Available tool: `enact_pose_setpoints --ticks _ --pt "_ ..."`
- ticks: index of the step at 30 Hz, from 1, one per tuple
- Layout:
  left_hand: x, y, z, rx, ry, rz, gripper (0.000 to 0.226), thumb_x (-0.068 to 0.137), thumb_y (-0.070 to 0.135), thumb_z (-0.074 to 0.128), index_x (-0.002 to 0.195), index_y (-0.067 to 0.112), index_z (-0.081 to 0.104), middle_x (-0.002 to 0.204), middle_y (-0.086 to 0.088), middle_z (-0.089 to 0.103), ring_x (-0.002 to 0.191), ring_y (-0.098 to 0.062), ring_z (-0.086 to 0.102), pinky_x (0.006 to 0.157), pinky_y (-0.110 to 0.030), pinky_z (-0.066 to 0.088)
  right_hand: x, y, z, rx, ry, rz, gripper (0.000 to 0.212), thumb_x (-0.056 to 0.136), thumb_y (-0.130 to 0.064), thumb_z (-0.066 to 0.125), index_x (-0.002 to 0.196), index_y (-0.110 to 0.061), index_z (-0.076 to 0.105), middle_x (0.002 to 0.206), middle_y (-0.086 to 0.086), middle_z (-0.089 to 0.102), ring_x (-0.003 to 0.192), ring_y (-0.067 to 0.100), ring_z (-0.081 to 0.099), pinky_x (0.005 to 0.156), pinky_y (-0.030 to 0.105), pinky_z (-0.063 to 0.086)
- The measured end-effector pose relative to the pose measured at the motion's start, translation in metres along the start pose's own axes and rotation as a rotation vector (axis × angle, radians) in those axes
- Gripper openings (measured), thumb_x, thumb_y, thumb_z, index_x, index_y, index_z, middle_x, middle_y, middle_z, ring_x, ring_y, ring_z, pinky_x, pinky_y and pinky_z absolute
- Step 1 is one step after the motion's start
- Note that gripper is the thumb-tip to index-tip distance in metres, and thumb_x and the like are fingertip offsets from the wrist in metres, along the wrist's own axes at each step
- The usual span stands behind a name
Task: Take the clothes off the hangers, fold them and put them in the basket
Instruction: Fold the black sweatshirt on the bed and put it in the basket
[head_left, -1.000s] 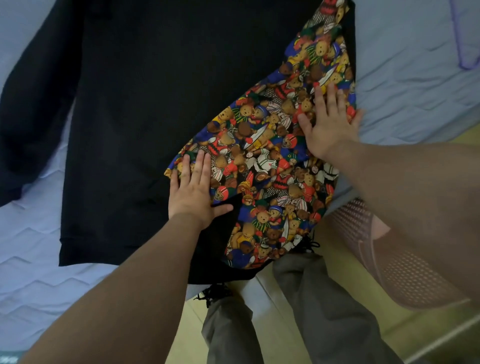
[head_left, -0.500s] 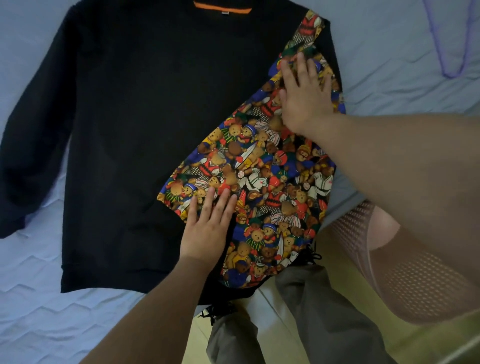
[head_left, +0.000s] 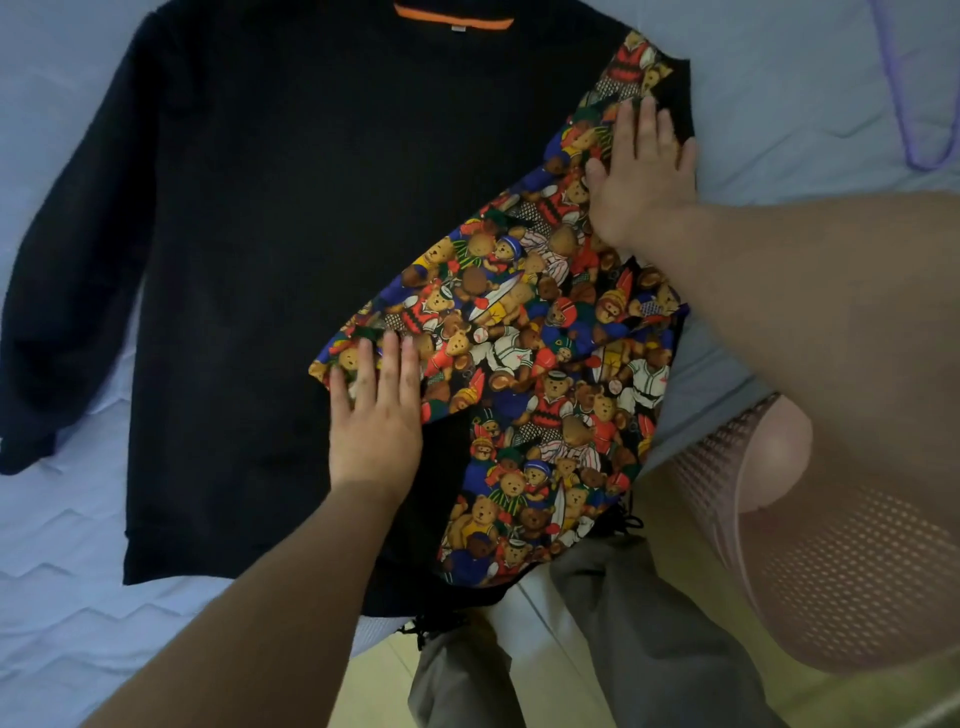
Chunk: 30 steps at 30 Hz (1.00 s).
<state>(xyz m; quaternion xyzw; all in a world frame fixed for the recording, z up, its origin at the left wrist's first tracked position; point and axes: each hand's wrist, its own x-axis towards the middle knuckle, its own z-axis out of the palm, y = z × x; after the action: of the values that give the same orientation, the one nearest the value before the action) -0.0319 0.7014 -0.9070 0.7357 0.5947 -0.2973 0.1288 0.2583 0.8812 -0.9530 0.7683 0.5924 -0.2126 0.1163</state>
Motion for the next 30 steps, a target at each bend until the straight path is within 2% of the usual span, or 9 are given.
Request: enact_pose_setpoints --ticks 8,12,15,18,21,23,25,28,30 --pt "-0.011 0.042 0.026 -0.094 -0.045 -0.033 0.069 0.103 0.018 0.020 0.148 0.012 -0.031 0.159 -0.011 -0.028 0.148 -0.034 -0.021 0.118 -0.060 0.003 0.006 0.006 -0.006 -0.044 -0.076 0.027 0.067 0.103 -0.049 0.008 0.156 -0.014 -0.013 0.164 0.002 -0.017 0.151 0.020 -0.013 0.121 0.051 -0.004" --pt "-0.005 0.038 0.023 -0.093 -0.068 -0.024 0.067 0.100 0.023 0.013 0.147 0.016 -0.034 0.157 -0.007 -0.033 0.148 -0.032 -0.023 0.116 -0.063 0.004 0.008 0.015 -0.006 -0.061 -0.103 0.067 0.069 0.102 -0.053 0.007 0.156 -0.015 -0.016 0.164 0.000 -0.019 0.151 0.019 -0.013 0.120 0.054 -0.004" --pt "-0.003 0.030 0.022 -0.147 -0.113 0.018 0.083 0.098 0.031 0.033 0.148 0.020 -0.032 0.159 -0.004 -0.032 0.147 -0.029 -0.025 0.116 -0.062 0.003 0.003 0.005 -0.006 -0.080 -0.060 0.119 0.067 0.104 -0.048 0.009 0.156 -0.013 -0.013 0.164 0.003 -0.017 0.152 0.021 -0.011 0.120 0.057 -0.003" --pt "-0.005 0.018 0.016 -0.293 -0.124 0.081 0.082 0.094 0.056 0.031 0.154 0.028 -0.018 0.162 0.004 -0.022 0.149 -0.021 -0.020 0.120 -0.057 0.002 -0.015 -0.026 -0.007 -0.098 0.122 0.059 0.064 0.105 -0.039 0.016 0.157 -0.009 -0.004 0.165 0.009 -0.007 0.152 0.025 -0.005 0.120 0.059 -0.001" --pt "-0.008 -0.005 0.002 -0.505 0.043 0.076 0.069 0.095 0.065 0.024 0.154 0.030 0.023 0.161 0.009 0.020 0.149 -0.017 0.017 0.119 -0.046 0.023 -0.050 -0.087 -0.006 -0.103 0.181 -0.200 0.062 0.105 -0.037 0.020 0.157 -0.009 0.005 0.165 0.010 0.002 0.152 0.026 0.003 0.119 0.056 0.004" --pt "-0.013 -0.027 -0.003 -0.625 0.285 -0.114 0.051 0.097 0.053 0.033 0.134 0.023 0.052 0.140 0.003 0.052 0.130 -0.021 0.046 0.103 -0.043 0.041 -0.078 -0.137 0.000 -0.095 0.120 -0.431 0.061 0.105 -0.035 0.025 0.157 -0.008 0.008 0.165 0.010 0.006 0.152 0.026 0.008 0.120 0.055 0.012" --pt "-0.014 -0.055 0.001 -0.686 0.434 -0.415 0.038 0.097 0.041 0.040 0.122 0.019 0.058 0.126 -0.001 0.058 0.119 -0.024 0.053 0.095 -0.044 0.043 -0.109 -0.179 0.012 -0.101 0.036 -0.642 0.061 0.105 -0.035 0.025 0.158 -0.010 0.009 0.166 0.007 0.006 0.152 0.024 0.007 0.121 0.051 0.013" --pt "-0.025 -0.117 0.021 -0.804 0.361 -0.825 0.039 0.099 0.034 0.043 0.132 0.015 0.051 0.137 -0.006 0.050 0.130 -0.027 0.044 0.104 -0.047 0.034 -0.151 -0.239 0.029 -0.079 -0.066 -0.801 0.060 0.106 -0.035 0.024 0.158 -0.015 0.003 0.166 0.003 0.000 0.153 0.020 0.002 0.123 0.046 0.010" --pt "-0.039 -0.163 0.045 -0.814 0.261 -0.988 0.044 0.099 0.031 0.043 0.138 0.011 0.043 0.145 -0.010 0.042 0.136 -0.030 0.036 0.108 -0.050 0.031 -0.169 -0.271 0.038 -0.077 -0.100 -0.813 0.061 0.106 -0.034 0.028 0.158 -0.017 0.002 0.166 0.002 -0.002 0.153 0.020 0.001 0.123 0.045 0.011"
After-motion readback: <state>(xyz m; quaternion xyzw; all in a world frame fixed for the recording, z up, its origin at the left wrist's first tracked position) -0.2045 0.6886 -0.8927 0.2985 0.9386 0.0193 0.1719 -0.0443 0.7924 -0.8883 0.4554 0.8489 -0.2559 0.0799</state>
